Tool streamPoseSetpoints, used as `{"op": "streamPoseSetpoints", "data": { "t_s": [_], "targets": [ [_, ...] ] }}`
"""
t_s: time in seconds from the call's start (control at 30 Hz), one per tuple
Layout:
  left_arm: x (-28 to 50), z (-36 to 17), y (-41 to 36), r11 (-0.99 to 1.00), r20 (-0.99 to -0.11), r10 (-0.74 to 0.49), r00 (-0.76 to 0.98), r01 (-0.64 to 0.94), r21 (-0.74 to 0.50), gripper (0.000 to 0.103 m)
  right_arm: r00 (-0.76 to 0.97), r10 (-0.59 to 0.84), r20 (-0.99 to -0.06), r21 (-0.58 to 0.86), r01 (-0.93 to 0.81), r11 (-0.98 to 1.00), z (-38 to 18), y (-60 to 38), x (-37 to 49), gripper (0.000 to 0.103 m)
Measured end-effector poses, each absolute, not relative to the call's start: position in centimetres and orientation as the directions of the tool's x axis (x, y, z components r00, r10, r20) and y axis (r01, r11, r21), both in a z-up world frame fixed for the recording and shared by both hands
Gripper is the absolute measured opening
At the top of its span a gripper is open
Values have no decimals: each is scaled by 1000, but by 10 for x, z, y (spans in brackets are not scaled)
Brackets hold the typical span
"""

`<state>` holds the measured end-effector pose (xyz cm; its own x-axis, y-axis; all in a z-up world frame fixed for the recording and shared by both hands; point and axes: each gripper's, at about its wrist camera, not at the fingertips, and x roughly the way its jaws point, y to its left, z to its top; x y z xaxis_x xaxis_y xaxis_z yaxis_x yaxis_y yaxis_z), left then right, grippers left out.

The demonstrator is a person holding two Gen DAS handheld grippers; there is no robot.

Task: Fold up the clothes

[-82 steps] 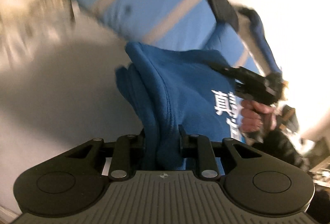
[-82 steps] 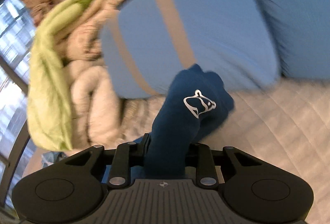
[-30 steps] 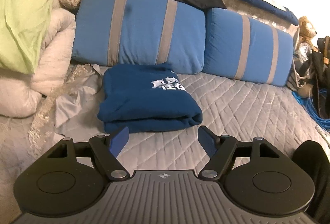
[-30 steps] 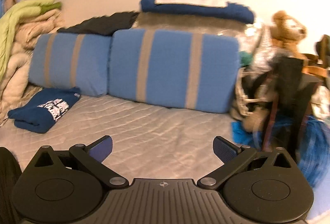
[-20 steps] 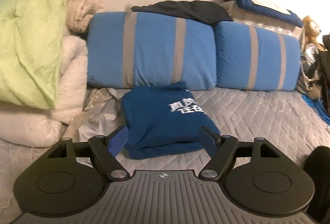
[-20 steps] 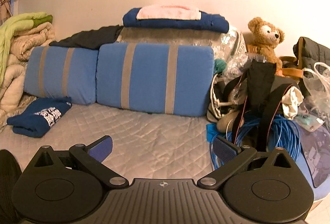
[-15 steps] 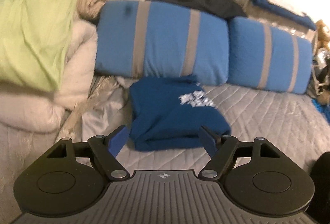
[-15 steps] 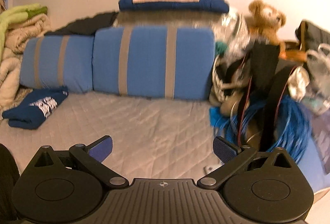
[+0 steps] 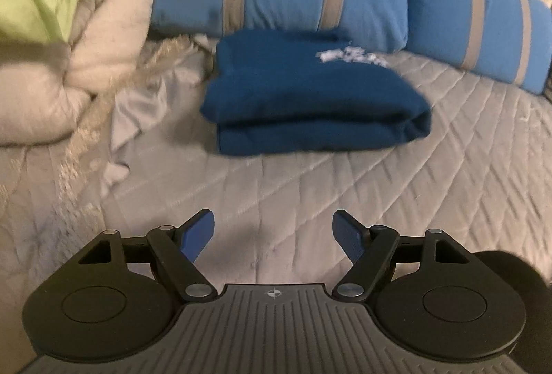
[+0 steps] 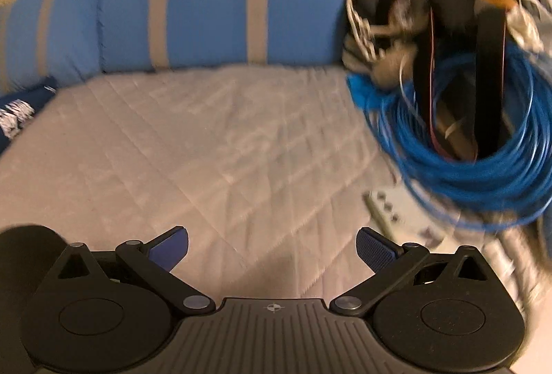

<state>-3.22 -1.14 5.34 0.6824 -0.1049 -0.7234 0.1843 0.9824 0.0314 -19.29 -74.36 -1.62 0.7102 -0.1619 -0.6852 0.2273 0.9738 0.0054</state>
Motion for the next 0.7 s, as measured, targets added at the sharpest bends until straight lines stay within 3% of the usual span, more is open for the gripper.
{"op": "streamPoseSetpoints", "data": {
  "t_s": [0.23, 0.47, 0.7],
  "targets": [
    [-22, 17, -10, 987, -760, -86, 644, 160, 25, 76, 689, -223, -689, -59, 253, 966, -65, -741, -190, 103],
    [-21, -1, -12, 991, -712, -90, 696, 135, 7, 103, 723, -238, -649, -13, 303, 953, -79, -742, -197, 103],
    [-11, -4, -20, 991, -697, -70, 714, 127, 30, 103, 732, -252, -633, -15, 314, 949, -81, -743, -190, 103]
  ]
}}
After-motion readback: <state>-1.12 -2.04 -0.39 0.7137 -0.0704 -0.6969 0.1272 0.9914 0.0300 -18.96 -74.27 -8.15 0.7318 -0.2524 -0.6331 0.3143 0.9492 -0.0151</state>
